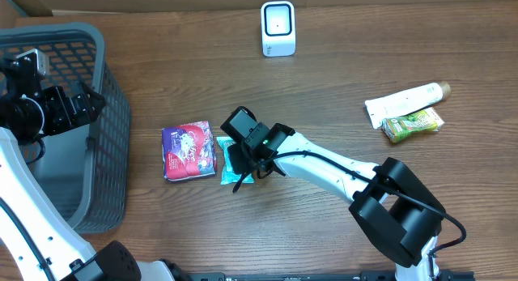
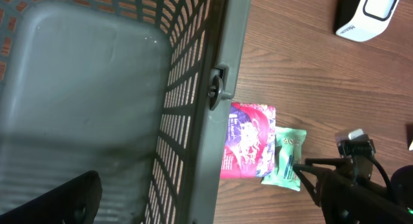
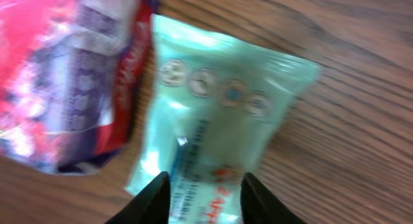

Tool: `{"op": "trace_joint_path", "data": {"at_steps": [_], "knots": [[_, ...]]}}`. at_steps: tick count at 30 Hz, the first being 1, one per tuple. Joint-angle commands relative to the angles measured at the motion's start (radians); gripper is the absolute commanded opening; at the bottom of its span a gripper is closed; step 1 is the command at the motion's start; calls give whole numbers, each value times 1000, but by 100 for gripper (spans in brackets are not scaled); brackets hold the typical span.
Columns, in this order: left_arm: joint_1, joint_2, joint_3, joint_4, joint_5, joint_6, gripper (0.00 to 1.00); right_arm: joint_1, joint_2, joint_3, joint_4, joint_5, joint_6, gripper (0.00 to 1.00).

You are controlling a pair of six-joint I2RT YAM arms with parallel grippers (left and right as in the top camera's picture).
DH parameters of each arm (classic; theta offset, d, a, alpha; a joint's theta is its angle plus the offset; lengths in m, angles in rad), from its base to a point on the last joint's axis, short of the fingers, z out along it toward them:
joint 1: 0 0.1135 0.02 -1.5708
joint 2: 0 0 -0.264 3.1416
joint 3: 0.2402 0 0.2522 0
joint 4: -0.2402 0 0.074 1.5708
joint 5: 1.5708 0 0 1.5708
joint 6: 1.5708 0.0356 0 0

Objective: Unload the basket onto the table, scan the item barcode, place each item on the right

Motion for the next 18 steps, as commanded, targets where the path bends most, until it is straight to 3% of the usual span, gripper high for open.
{"op": "trace_joint_path", "data": {"at_steps": [1, 7, 12, 18], "knots": [[-2, 6, 2, 1, -2, 3, 100, 14, 6, 35, 34, -53, -77, 33], [-2, 6, 2, 1, -2, 3, 100, 16, 35, 32, 66, -52, -53, 24], [-2, 6, 2, 1, -2, 3, 100, 15, 91, 32, 68, -51, 64, 4], [-2, 6, 2, 1, -2, 3, 100, 10, 92, 32, 59, -47, 94, 4]]}}
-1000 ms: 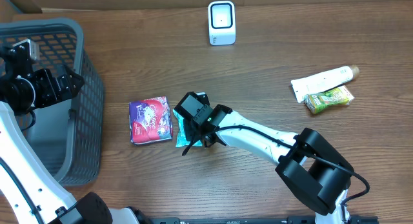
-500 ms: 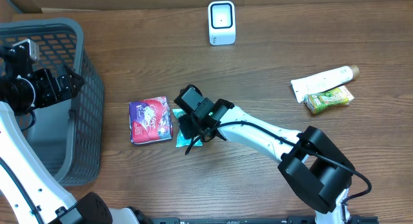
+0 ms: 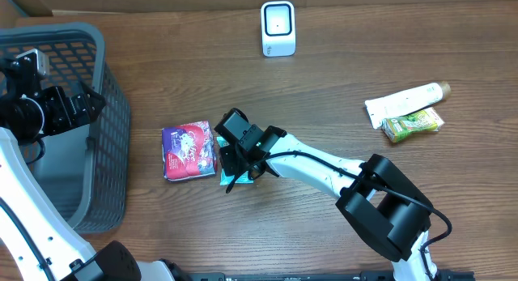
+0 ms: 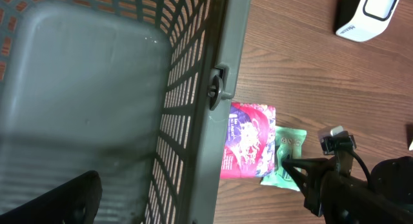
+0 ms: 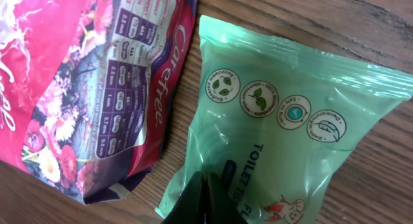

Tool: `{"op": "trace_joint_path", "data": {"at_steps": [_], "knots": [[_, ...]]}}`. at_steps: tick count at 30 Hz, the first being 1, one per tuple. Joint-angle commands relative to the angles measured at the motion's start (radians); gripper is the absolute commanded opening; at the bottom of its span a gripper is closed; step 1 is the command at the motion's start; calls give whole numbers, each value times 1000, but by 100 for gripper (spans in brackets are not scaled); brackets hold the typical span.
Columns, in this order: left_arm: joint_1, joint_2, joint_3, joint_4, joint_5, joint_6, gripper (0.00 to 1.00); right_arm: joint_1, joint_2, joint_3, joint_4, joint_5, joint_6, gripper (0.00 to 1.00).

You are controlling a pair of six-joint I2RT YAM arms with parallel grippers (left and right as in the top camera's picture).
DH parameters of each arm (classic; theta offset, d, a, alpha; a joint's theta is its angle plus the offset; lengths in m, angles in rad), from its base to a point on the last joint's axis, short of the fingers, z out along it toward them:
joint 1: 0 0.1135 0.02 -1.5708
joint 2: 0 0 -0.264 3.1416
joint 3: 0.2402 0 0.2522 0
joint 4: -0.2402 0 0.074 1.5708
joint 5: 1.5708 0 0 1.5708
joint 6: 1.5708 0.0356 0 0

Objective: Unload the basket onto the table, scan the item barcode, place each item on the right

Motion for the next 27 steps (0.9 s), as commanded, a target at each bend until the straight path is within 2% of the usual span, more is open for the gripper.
{"op": "trace_joint_path", "data": {"at_steps": [1, 7, 13, 17, 21, 27], "knots": [[-2, 6, 2, 1, -2, 3, 100, -5, 30, 12, -21, 30, 35, 4], [-2, 6, 2, 1, -2, 3, 100, -75, 29, 13, -156, 69, 137, 4], [-2, 6, 2, 1, -2, 3, 100, -203, 29, 15, -216, -23, 109, 4], [-2, 6, 2, 1, -2, 3, 100, -274, 27, 44, -253, -83, -19, 4], [-2, 6, 2, 1, -2, 3, 100, -325, 25, 117, -364, -80, -193, 4], [-2, 6, 2, 1, -2, 3, 100, -354, 25, 174, -483, 86, -434, 12]]}}
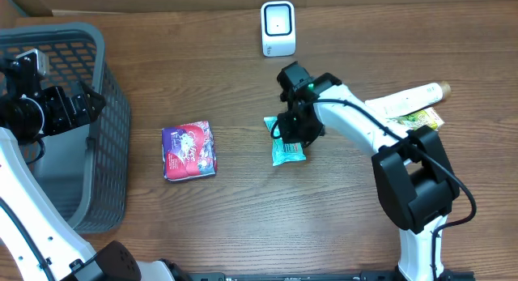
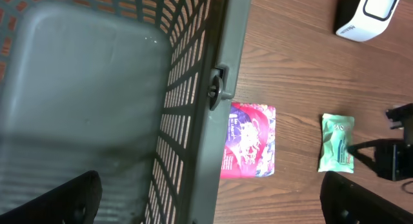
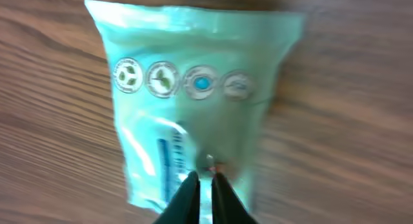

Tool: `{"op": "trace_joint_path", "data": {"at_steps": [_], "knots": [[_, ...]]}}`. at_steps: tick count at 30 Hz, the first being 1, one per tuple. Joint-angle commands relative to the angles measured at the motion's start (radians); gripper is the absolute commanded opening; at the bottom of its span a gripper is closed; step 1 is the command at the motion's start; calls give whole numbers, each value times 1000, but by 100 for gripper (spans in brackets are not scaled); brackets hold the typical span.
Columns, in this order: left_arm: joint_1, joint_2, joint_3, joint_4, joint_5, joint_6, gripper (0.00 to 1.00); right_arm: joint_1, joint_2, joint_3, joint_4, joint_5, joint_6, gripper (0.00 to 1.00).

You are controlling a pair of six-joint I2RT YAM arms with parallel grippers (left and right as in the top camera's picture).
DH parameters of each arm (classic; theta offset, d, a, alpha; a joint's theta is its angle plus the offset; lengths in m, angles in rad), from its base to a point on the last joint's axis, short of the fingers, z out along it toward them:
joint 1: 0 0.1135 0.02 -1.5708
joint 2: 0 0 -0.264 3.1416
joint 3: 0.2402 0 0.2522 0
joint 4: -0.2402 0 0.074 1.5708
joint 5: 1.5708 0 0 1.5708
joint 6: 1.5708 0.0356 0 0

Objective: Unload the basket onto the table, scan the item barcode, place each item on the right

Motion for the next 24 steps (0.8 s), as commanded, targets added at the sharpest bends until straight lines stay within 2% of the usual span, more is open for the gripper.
{"op": "trace_joint_path", "data": {"at_steps": [1, 5, 8, 13, 18, 22, 24], "knots": [[-2, 6, 2, 1, -2, 3, 100, -7, 6, 33, -24, 118, -202, 12], [-2, 6, 2, 1, -2, 3, 99, -8, 3, 36, -44, 71, -225, 13], [-2, 6, 2, 1, -2, 3, 100, 0, -3, 47, -48, -107, -222, 13], [-2, 6, 2, 1, -2, 3, 100, 31, -9, 50, -10, -275, -190, 4], [-2, 6, 2, 1, -2, 3, 99, 87, -9, 49, 64, -269, -98, 4], [-2, 6, 2, 1, -2, 3, 100, 124, -1, 47, 108, -132, 25, 4], [-2, 6, 2, 1, -2, 3, 99, 136, 7, 47, 107, -106, 31, 4]]}}
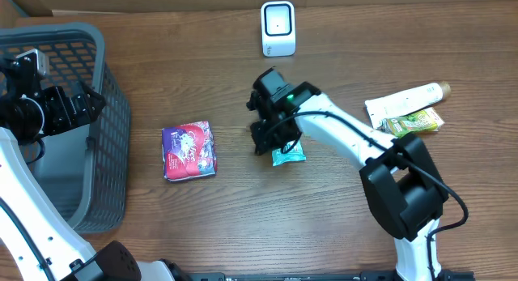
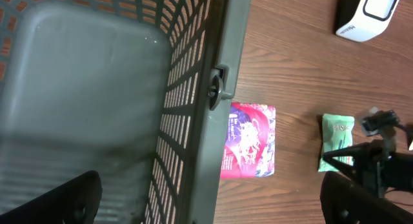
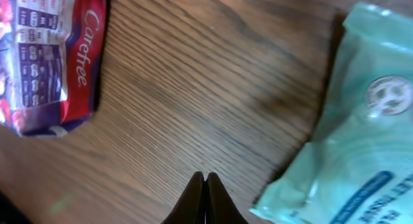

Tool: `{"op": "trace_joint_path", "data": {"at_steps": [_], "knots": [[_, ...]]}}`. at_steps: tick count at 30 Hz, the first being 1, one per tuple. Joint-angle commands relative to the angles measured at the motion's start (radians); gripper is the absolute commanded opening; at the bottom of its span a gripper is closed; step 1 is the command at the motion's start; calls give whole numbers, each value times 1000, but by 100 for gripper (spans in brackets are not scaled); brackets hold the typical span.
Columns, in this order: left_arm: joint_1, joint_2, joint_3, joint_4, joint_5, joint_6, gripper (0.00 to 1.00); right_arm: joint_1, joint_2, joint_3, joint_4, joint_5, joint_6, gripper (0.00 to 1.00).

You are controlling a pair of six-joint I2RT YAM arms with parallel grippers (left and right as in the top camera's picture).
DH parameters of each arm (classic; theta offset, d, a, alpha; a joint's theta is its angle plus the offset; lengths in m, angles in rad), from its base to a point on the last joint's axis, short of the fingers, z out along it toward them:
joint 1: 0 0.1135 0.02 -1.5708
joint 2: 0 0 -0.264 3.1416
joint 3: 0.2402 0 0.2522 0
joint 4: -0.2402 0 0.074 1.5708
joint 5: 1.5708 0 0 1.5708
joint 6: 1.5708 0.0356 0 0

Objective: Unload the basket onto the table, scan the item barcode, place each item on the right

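Note:
The green wipes packet (image 1: 289, 151) lies flat on the wooden table (image 1: 340, 224), below the white scanner (image 1: 278, 27) at the back edge. My right gripper (image 1: 261, 143) is just left of the packet. Its fingertips (image 3: 204, 185) are pressed together over bare wood, and the green packet (image 3: 348, 153) lies to their right without touching them. My left gripper (image 2: 210, 204) hangs open over the grey basket (image 2: 97, 88) with nothing between its fingers. The left wrist view also takes in the green packet (image 2: 337, 143) and the scanner (image 2: 371, 14).
A red Carefree packet (image 1: 188, 150) lies left of the right gripper, between it and the grey basket (image 1: 105, 151) at the table's left end. A white tube (image 1: 405, 101) and a small green-yellow packet (image 1: 414, 124) lie at the right.
My right gripper was shut with its tips on the green packet; now it is off the packet, just to its left, still shut. The packet stays in about the same place. The left arm is unmoved.
My right gripper stood open over the green packet, which lay against the red packet. Then its tips were shut on the packet. Later the packet lay farther right, below the scanner, under the shut tips. Now the gripper is beside it.

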Motion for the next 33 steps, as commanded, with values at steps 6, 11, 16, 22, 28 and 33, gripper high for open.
{"op": "trace_joint_path", "data": {"at_steps": [6, 11, 16, 22, 28, 33], "knots": [[-2, 6, 2, 1, -2, 3, 100, 11, 55, 29, -49, 94, 94, 4], [-2, 6, 2, 1, -2, 3, 100, -10, 73, 29, -113, 111, 93, 4], [-2, 6, 2, 1, -2, 3, 100, -66, 73, 29, -180, 201, 92, 4], [-2, 6, 2, 1, -2, 3, 100, -164, 73, 29, -205, 364, 85, 4], [-2, 6, 2, 1, -2, 3, 100, -245, 72, 48, -165, 319, 57, 4], [-2, 6, 2, 1, -2, 3, 100, -292, 45, 103, -177, 114, 5, 4]]}}
